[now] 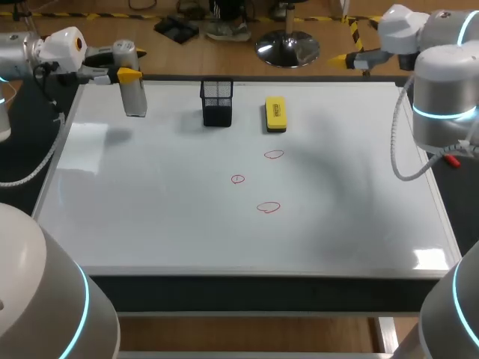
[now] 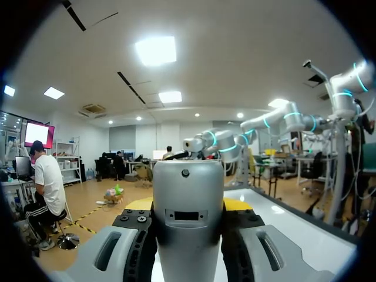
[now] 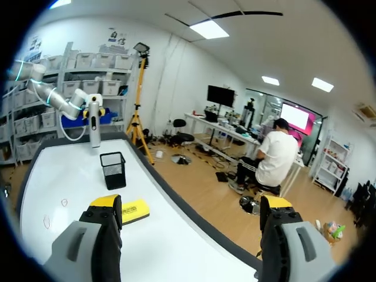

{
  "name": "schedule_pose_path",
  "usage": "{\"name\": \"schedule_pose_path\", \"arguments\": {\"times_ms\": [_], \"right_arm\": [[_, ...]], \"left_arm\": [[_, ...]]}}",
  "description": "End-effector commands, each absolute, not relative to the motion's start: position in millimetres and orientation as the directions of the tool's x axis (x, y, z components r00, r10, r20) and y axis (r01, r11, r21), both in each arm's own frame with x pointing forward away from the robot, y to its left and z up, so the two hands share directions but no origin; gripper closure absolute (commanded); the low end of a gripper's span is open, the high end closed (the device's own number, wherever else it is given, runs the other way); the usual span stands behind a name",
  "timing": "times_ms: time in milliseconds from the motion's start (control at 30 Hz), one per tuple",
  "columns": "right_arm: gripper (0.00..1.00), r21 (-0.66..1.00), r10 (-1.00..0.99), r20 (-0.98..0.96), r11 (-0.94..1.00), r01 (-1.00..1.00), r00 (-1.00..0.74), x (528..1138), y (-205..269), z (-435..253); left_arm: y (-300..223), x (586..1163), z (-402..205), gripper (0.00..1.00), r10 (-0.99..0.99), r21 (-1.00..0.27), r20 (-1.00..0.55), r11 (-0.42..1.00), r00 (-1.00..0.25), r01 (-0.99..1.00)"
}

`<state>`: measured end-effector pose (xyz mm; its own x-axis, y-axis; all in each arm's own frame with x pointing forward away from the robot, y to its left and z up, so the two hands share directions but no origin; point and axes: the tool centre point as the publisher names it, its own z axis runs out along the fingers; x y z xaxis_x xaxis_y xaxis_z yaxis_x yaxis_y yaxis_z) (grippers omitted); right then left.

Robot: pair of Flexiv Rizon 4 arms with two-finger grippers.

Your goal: Pick up the inspection probe, press it on each red-marked spot on the whiteboard one by one, put down the probe, pick up the eraser, and wipe off all the red marks.

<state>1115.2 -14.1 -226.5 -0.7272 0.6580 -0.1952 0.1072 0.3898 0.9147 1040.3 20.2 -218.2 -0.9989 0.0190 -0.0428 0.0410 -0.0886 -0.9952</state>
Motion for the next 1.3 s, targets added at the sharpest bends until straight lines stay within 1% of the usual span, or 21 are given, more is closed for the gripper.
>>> {"name": "schedule_pose_path", "arguments": {"times_ms": [33, 167, 300, 333, 467, 500, 567, 633, 700, 733, 1300], "right_arm": [[0.00, 0.660, 0.107, 0.018, 0.746, 0.093, -0.994, 1138.0, 5.4, -232.2], [0.00, 0.481, -0.082, 0.151, 0.877, 0.001, -0.985, 1133.9, 20.5, -241.7], [0.00, 0.283, -0.172, 0.262, 0.954, -0.095, -0.950, 1132.7, 24.9, -250.8], [0.00, 0.209, -0.194, 0.302, 0.969, -0.134, -0.933, 1132.4, 26.2, -252.7], [0.00, 0.049, -0.258, 0.376, 0.965, -0.259, -0.890, 1134.8, 27.9, -259.7], [0.00, 0.038, -0.270, 0.388, 0.960, -0.278, -0.881, 1135.7, 28.2, -260.6], [0.00, -0.036, -0.287, 0.424, 0.943, -0.332, -0.859, 1137.4, 27.3, -263.9], [0.00, -0.036, -0.283, 0.467, 0.940, -0.338, -0.837, 1137.6, 27.5, -264.3], [0.00, -0.084, -0.221, 0.442, 0.955, -0.285, -0.869, 1140.3, 25.1, -259.9], [0.00, -0.074, -0.221, 0.397, 0.960, -0.271, -0.891, 1143.6, 23.5, -253.9], [0.00, -0.074, -0.221, 0.397, 0.960, -0.271, -0.891, 1143.6, 23.5, -253.9]], "left_arm": [[20.7, 1040.9, -217.2, 1.00, 0.021, -0.995, -0.043, -0.088, -0.999, 0.041], [20.7, 1040.9, -217.2, 1.00, 0.021, -0.995, -0.043, -0.088, -0.999, 0.041], [20.7, 1040.9, -217.2, 1.00, 0.021, -0.995, -0.043, -0.088, -0.999, 0.041], [20.7, 1040.9, -217.2, 1.00, 0.021, -0.995, -0.043, -0.088, -0.999, 0.041], [20.7, 1040.9, -217.2, 1.00, 0.021, -0.995, -0.043, -0.088, -0.999, 0.041], [20.7, 1040.9, -217.2, 1.00, 0.021, -0.995, -0.043, -0.088, -0.999, 0.041], [20.7, 1040.9, -217.2, 1.00, 0.021, -0.995, -0.043, -0.088, -0.999, 0.041], [20.7, 1040.9, -217.2, 1.00, 0.021, -0.995, -0.043, -0.088, -0.999, 0.041], [20.7, 1040.9, -217.2, 1.00, 0.021, -0.995, -0.043, -0.088, -0.999, 0.041], [20.7, 1040.9, -217.2, 1.00, 0.021, -0.995, -0.043, -0.088, -0.999, 0.041], [20.7, 1040.9, -217.2, 1.00, 0.021, -0.995, -0.043, -0.088, -0.999, 0.041]]}}
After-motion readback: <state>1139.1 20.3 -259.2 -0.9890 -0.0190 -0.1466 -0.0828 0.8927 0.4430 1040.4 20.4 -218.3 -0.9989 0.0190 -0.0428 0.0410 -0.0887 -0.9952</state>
